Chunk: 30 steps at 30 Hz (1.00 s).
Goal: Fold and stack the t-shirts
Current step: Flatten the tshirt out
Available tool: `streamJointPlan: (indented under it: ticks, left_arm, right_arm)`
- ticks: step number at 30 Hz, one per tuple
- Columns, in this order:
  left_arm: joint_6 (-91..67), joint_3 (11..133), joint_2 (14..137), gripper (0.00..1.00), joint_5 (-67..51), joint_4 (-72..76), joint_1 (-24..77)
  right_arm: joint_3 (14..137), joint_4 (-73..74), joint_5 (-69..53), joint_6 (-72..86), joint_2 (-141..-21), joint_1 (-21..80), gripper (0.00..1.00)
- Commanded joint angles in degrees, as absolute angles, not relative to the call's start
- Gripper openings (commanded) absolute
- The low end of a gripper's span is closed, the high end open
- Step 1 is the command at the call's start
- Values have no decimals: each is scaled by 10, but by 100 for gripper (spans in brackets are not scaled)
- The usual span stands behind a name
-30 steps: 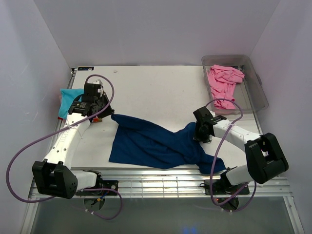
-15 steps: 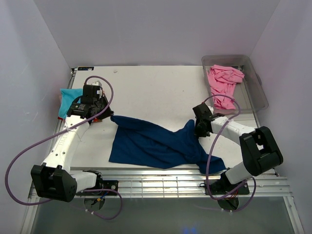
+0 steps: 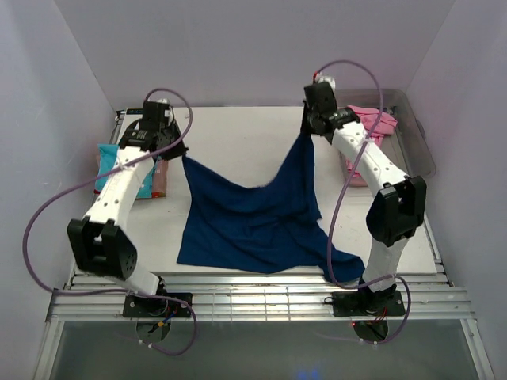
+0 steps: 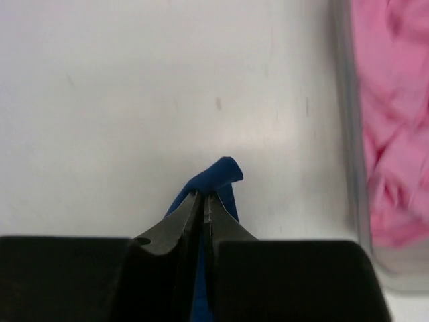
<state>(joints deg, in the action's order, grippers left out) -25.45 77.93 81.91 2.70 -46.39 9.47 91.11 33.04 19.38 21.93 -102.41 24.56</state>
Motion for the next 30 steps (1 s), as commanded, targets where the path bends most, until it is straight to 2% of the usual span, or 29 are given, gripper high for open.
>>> streamJointPlan:
  ticks: [1,2,4,5,7,8,9,11,13,16,25,30]
  left_arm:
    - [-222,943,938,0,30,-436,85]
    - [-223,1059,969,0,25,-445,79]
    - [-226,1194,1063,0,21,-479,71]
    - [-226,1330,1091,0,23,-489,65]
    - [-264,1358,1096,0,3,-440,46]
    - [-278,1357,1088,0,1,-420,28]
    - [-284,1349,1078,0,9,-376,26]
    - [-273,1317,1032,0,11,-315,24]
    - [-254,1267,1004,0,2,-236,25]
    - [-245,1252,978,0,1,-237,24]
    - [-272,1041,814,0,-116,-248,26]
    - [-300,1014,737,0,-130,-271,37]
  right_arm:
    - [1157,378,236,164,-1125,218,8]
    - [1310,394,230,160,-1157,212,8]
    - [1441,417,211,146,-1227,196,8]
    - [1474,403,198,143,-1230,190,8]
    - [1408,282,139,122,-1174,174,8]
    - [1306,225,119,109,-1145,171,8]
    - [1268,133,115,98,-1096,171,9]
    - [1262,93,118,64,-1075,169,10]
    - [1315,111,117,48,-1085,165,10]
    - [1368,132,100,31,-1079,163,11]
    - [1128,174,68,40,-862,210,8]
    - [1145,250,110,18,-781,309,8]
